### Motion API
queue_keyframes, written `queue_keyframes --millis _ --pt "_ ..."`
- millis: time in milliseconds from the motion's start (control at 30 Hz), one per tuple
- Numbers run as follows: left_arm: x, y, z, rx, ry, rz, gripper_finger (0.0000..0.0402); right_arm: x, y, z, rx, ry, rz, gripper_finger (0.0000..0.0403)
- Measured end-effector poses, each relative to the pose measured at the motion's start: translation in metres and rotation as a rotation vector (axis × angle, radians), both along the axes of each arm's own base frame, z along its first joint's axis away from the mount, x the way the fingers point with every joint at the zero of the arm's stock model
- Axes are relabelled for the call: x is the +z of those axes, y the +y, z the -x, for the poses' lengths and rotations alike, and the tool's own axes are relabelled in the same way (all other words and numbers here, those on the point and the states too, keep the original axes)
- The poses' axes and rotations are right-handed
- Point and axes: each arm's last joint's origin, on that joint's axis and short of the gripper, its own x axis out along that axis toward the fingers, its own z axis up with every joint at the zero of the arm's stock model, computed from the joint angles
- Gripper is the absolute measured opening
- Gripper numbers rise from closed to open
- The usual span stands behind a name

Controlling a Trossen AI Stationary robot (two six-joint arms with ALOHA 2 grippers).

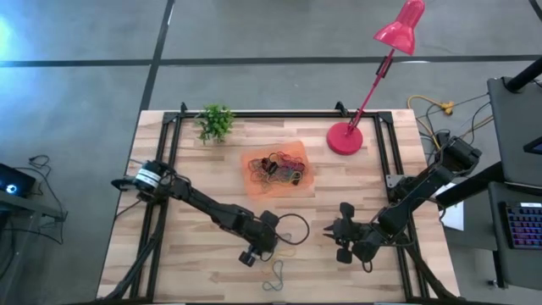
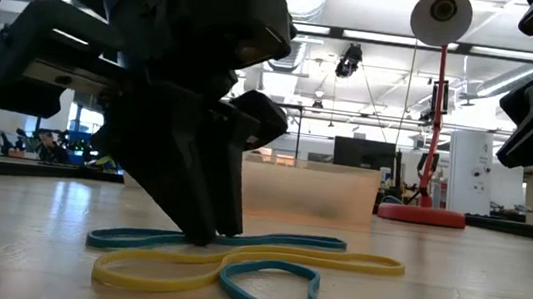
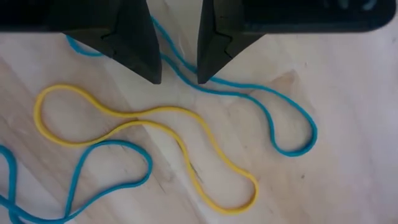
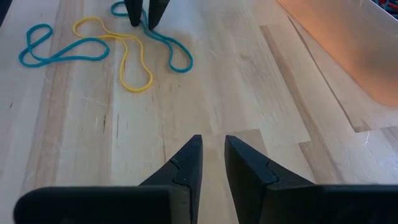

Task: Pick and place rubber bands into bin
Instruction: Put the blue rubber band into the orange bin

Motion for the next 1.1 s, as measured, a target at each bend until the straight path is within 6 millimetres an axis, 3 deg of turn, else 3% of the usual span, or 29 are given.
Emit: queue_keyframes --millis 233,500,733,900,1100 --pt "-0.020 0.005 -0.003 0.055 0.066 0.011 0.0085 0.000 0.000 0.000 0.000 -0.005 -0.005 0.0057" --pt "-0.052 0.017 -0.013 0.190 0.254 0.209 0.0066 0.001 0.001 -0.001 0.000 -0.008 -0.007 0.0057" --pt "-0.051 0.017 -0.012 0.201 0.237 0.179 0.0044 0.001 0.001 -0.001 0.000 -0.008 -0.008 0.0057" --pt "-0.045 0.017 -0.013 0.201 0.188 0.107 0.0006 0.001 0.001 -0.001 0.000 -0.008 -0.007 0.0057" --pt "-0.042 0.017 -0.016 0.205 0.164 0.084 0.0001 0.001 0.001 -0.001 0.000 -0.007 -0.007 0.0057"
